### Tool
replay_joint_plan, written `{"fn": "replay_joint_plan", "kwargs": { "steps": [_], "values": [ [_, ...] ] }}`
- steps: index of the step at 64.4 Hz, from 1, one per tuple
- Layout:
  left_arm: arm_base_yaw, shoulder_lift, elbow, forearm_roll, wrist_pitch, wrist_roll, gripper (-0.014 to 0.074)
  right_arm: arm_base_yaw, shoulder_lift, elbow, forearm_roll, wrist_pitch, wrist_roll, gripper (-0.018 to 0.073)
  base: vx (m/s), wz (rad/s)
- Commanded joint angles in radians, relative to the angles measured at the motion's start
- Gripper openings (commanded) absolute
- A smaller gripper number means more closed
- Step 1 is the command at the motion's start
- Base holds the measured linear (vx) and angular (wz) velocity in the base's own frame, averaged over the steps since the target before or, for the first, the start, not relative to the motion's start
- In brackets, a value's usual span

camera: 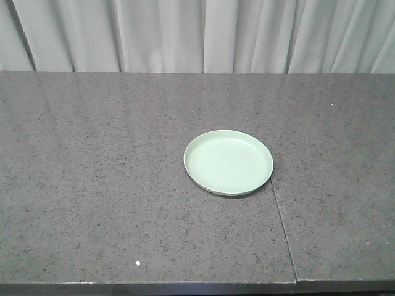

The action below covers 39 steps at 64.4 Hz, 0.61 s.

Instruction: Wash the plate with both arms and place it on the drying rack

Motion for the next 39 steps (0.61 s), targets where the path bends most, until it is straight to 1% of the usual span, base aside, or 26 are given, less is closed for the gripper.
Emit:
{"fn": "replay_joint_plan", "kwargs": {
  "steps": [1,16,22,34,39],
  "values": [
    [-0.009,-0.016,0.015,-0.001,-0.067,0.001,0.0004,-0.007,-0.012,0.019,-0.002,-0.077,-0.012,-0.0009,0.0,0.0],
    [-0.009,-0.016,0.015,-0.001,-0.067,0.001,0.0004,-0.007,-0.012,0.017,-0.002,-0.085,-0.012,-0.0009,0.0,0.0],
    [-0.009,-0.016,0.015,-0.001,-0.067,0.001,0.0004,-0.007,-0.012,0.012,0.003,-0.131,-0.004,-0.0009,0.0,0.0],
    [-0.009,-0.016,0.015,-0.001,-0.067,0.001,0.0004,-0.007,0.006,-0.053,0.017,-0.126,0.007,-0.0009,0.0,0.0],
    [-0.009,-0.016,0.015,-0.001,-0.067,0.001,0.0004,-0.007,0.049,-0.086,0.017,-0.124,-0.016,-0.0009,0.0,0.0]
  ]
}}
